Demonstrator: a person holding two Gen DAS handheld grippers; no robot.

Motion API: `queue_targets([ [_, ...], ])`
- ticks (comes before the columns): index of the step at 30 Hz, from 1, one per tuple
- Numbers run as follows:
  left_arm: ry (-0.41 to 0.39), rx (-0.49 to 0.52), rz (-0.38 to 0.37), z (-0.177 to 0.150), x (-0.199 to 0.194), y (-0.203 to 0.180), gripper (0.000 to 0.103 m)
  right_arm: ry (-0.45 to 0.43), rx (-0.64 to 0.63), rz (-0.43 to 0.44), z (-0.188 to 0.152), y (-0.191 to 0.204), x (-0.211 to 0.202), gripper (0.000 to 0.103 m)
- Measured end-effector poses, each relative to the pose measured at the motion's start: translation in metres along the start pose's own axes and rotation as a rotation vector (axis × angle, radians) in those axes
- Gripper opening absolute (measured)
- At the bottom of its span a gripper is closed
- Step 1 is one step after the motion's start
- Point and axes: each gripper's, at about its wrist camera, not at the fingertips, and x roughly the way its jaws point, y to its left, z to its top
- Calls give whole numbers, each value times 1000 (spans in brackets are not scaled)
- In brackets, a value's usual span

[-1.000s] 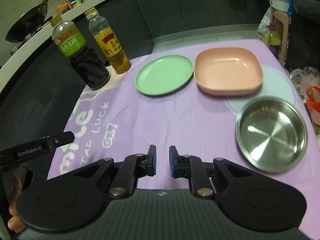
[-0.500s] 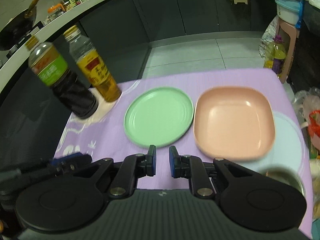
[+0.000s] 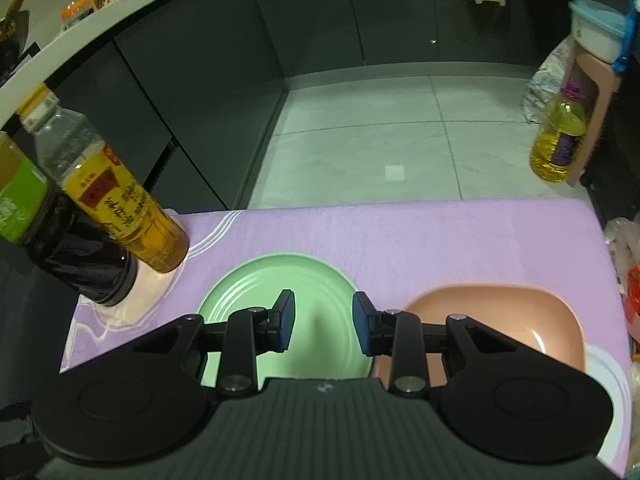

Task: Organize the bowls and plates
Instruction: 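Move both tools toward the rim of the light green plate, then close both grippers on the green plate's rim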

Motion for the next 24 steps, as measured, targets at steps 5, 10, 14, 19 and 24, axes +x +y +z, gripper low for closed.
queue_targets([
  [5, 16, -26, -27, 0, 10, 0, 16, 5, -43, -12, 5, 0, 10, 36],
  [10, 23, -26, -13, -1, 19, -2, 20, 7, -94, -70, 8, 0, 21, 40],
  [14, 19, -25, -14, -1, 20, -1, 20, 56, -87, -48, 7, -4, 32, 40],
  [19, 50, -19, -7, -2, 25, 0, 20, 64, -99, -57, 4, -1, 40, 41],
  [24, 26, 49, 51, -7, 20, -3, 20, 48, -182, -95, -6, 15, 33, 37],
])
